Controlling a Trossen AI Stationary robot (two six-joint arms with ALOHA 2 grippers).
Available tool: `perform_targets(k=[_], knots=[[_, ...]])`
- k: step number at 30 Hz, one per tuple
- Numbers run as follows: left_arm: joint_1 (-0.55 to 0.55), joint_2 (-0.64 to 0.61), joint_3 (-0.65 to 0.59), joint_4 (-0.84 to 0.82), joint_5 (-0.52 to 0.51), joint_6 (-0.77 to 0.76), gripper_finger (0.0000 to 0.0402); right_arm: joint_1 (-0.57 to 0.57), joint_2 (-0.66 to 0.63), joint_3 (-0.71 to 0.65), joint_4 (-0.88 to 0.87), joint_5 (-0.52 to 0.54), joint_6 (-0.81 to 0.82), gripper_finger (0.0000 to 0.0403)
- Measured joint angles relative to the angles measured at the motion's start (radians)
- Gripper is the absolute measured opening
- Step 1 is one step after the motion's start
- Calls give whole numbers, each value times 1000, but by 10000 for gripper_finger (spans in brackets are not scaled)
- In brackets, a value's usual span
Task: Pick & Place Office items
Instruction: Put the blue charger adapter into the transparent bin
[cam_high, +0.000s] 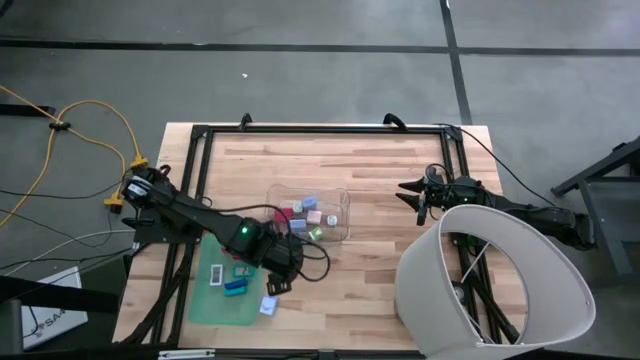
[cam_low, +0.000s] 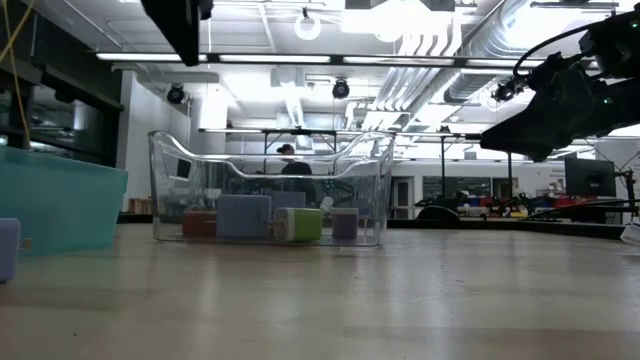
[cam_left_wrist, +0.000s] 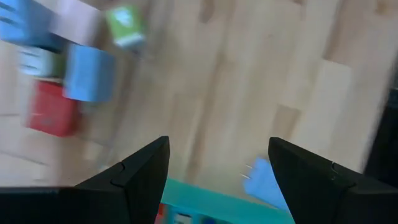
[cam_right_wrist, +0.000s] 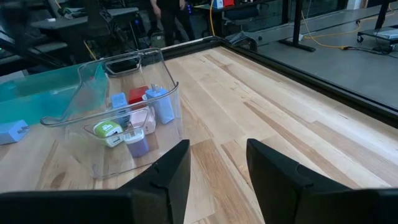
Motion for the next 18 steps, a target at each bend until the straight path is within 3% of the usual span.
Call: perform_targets(k=[5, 18], knots=[[-21, 28, 10, 32, 71, -8, 266, 0, 0, 0, 0, 0, 0, 144], [-172, 144, 13, 112, 47, 4, 266, 0, 1, 0, 0, 2, 0, 144]])
